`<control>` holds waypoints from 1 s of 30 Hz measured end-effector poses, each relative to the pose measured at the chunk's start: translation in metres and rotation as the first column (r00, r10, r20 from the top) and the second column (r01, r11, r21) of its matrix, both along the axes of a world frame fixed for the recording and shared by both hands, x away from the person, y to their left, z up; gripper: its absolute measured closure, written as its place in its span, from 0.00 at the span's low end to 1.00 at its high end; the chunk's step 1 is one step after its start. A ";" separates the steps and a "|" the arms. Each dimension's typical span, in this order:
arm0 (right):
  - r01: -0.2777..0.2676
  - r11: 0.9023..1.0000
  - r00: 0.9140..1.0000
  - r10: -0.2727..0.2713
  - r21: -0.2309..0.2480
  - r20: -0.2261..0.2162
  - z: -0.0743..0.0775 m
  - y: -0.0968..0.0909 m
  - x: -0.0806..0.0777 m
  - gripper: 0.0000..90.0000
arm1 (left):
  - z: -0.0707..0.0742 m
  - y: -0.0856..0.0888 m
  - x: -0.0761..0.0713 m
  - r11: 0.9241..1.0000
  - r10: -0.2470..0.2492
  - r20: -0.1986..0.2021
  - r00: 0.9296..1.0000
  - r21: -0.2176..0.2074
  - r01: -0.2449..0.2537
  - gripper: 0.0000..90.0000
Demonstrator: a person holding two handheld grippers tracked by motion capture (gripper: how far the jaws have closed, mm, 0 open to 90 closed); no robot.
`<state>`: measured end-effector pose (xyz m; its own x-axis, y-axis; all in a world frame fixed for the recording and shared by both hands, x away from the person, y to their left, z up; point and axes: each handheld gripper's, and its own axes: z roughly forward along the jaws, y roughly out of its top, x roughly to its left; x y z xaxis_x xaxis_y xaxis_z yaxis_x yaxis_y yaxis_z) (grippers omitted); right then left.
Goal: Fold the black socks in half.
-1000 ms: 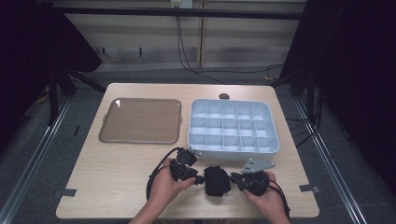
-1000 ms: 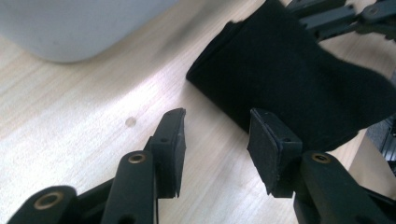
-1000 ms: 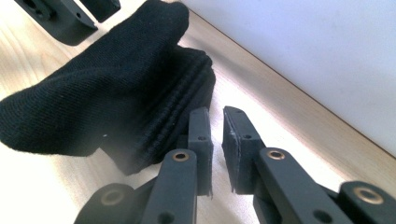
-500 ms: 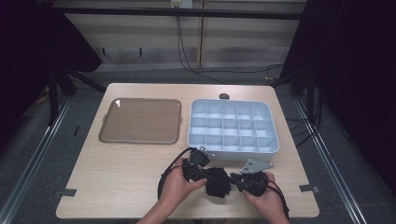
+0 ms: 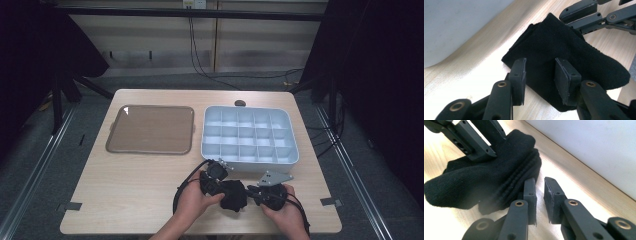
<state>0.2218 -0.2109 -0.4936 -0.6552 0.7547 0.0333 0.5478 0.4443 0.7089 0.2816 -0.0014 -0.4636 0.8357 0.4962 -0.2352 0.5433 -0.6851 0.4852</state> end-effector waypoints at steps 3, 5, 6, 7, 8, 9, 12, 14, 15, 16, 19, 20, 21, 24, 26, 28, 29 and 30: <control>0.000 1.000 1.000 0.000 -0.006 0.003 0.000 -0.001 0.000 0.88 | 0.001 0.003 0.000 1.000 0.005 -0.007 1.000 -0.012 -0.005 0.65; -0.001 1.000 1.000 0.001 -0.004 0.004 0.000 -0.001 0.001 0.88 | 0.001 0.005 0.000 1.000 0.009 -0.008 1.000 -0.018 -0.009 0.64; 0.003 1.000 1.000 -0.003 -0.003 0.001 0.000 -0.001 0.001 0.88 | 0.002 0.006 0.000 1.000 0.013 -0.009 1.000 -0.026 -0.013 0.64; 0.003 1.000 1.000 -0.003 -0.003 -0.001 0.000 -0.002 0.000 0.88 | 0.002 0.007 0.000 1.000 0.011 -0.010 1.000 -0.026 -0.011 0.63; 0.003 1.000 1.000 -0.003 -0.002 0.002 0.000 -0.002 0.001 0.88 | 0.003 0.008 0.000 1.000 0.012 -0.007 1.000 -0.021 -0.012 0.63; 0.004 1.000 1.000 -0.004 -0.004 0.003 0.001 -0.002 0.000 0.87 | 0.003 0.009 0.000 1.000 0.012 -0.006 1.000 -0.024 -0.012 0.62; 0.007 1.000 1.000 -0.007 -0.003 0.004 0.002 -0.003 0.001 0.86 | 0.004 0.012 0.001 1.000 0.015 -0.005 1.000 -0.019 -0.015 0.59; 0.009 1.000 1.000 -0.009 0.004 -0.001 0.002 -0.004 0.001 0.85 | 0.005 0.014 0.001 1.000 0.022 -0.005 1.000 -0.021 -0.022 0.59; 0.011 1.000 1.000 -0.011 0.007 -0.004 0.003 -0.004 0.001 0.85 | 0.006 0.015 0.001 1.000 0.023 -0.002 1.000 -0.021 -0.023 0.59; 0.013 1.000 1.000 -0.013 0.007 -0.006 0.003 -0.004 0.001 0.85 | 0.007 0.016 0.001 1.000 0.021 0.002 1.000 -0.020 -0.021 0.59; 0.017 1.000 1.000 -0.016 0.010 -0.005 0.005 -0.005 0.001 0.83 | 0.010 0.018 0.002 1.000 0.021 0.011 1.000 -0.022 -0.021 0.58; 0.020 1.000 1.000 -0.020 0.012 -0.004 0.006 -0.005 0.001 0.82 | 0.011 0.018 0.002 0.999 0.024 0.009 1.000 -0.028 -0.023 0.58; 0.022 1.000 1.000 -0.022 0.013 -0.004 0.006 -0.006 0.001 0.81 | 0.012 0.019 0.002 0.999 0.027 0.012 1.000 -0.029 -0.026 0.58; 0.031 0.999 0.999 -0.031 0.014 -0.010 0.008 -0.006 0.000 0.79 | 0.014 0.021 0.002 0.999 0.025 0.017 1.000 -0.025 -0.025 0.57; 0.032 0.999 0.999 -0.032 0.013 -0.010 0.009 -0.006 -0.001 0.78 | 0.014 0.023 0.002 0.999 0.026 0.017 1.000 -0.029 -0.025 0.56; 0.030 0.999 0.999 -0.030 0.014 -0.013 0.010 -0.007 -0.001 0.77 | 0.013 0.024 0.002 0.999 0.027 0.016 1.000 -0.022 -0.026 0.55; 0.032 0.999 0.999 -0.031 0.009 -0.013 0.011 -0.007 -0.001 0.77 | 0.012 0.024 0.002 0.999 0.026 0.018 0.999 -0.023 -0.026 0.55; 0.035 0.999 0.999 -0.035 0.011 -0.016 0.011 -0.007 -0.002 0.76 | 0.012 0.024 0.002 1.000 0.024 0.018 1.000 -0.021 -0.024 0.55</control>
<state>0.2202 -0.2175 -0.4822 -0.6277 0.7767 0.0518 0.5740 0.4169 0.7047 0.2837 0.0229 -0.4516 0.8280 0.5113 -0.2301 0.5502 -0.6619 0.5092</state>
